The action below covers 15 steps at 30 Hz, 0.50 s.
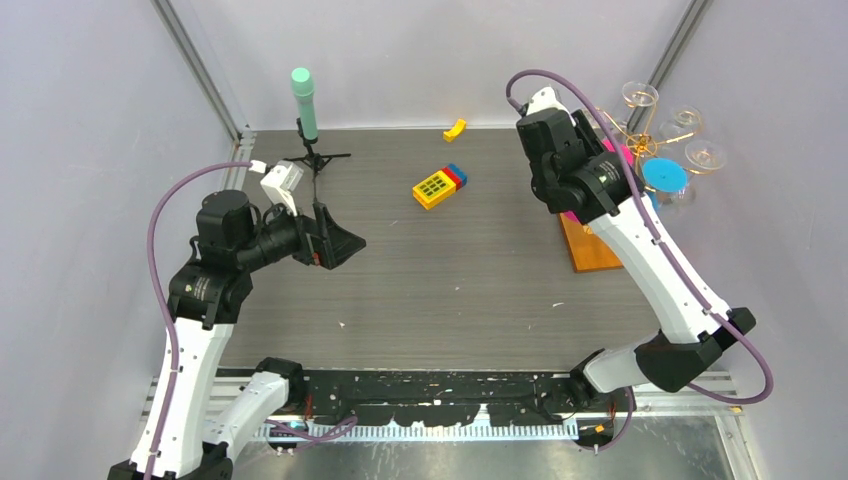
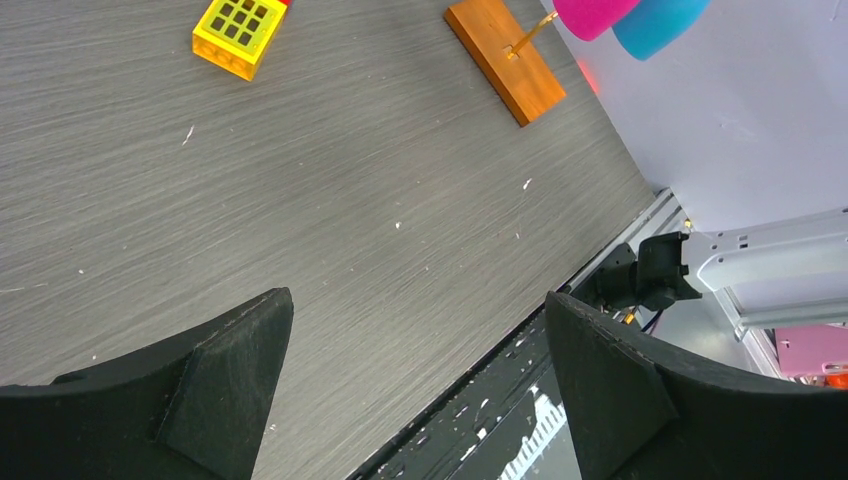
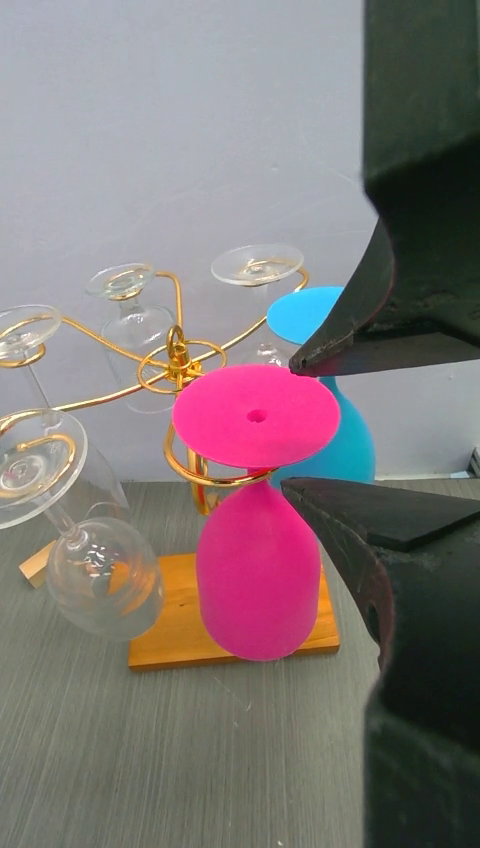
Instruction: Take the wine glass off the wine glass rack
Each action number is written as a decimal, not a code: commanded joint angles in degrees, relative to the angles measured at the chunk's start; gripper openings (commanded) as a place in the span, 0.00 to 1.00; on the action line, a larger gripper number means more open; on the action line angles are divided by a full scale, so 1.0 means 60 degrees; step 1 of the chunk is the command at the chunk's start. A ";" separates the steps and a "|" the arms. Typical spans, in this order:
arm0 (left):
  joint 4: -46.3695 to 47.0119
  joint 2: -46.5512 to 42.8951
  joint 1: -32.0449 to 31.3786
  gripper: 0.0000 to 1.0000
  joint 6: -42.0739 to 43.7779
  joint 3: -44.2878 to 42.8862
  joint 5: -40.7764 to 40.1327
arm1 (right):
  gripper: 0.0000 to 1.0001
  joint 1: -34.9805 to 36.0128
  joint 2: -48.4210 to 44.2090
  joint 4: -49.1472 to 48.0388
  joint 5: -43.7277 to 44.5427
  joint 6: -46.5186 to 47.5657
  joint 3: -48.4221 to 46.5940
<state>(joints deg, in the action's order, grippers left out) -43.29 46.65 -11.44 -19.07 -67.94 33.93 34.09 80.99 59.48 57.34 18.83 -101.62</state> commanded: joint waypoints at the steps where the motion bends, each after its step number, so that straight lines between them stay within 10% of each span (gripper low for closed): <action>1: 0.0265 -0.0071 0.0045 1.00 0.0102 0.0000 0.0208 | 0.44 0.0076 -0.0256 -0.0455 0.0462 0.0364 0.0213; 15: 0.0187 -0.0032 0.0036 1.00 0.0117 -0.0032 0.0374 | 0.43 0.0077 -0.0403 -0.0825 0.0978 0.0817 0.0927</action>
<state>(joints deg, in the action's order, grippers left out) -43.31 46.65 -11.44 -19.07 -67.94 34.72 34.20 80.88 57.39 59.86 21.12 -97.32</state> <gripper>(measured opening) 0.994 0.428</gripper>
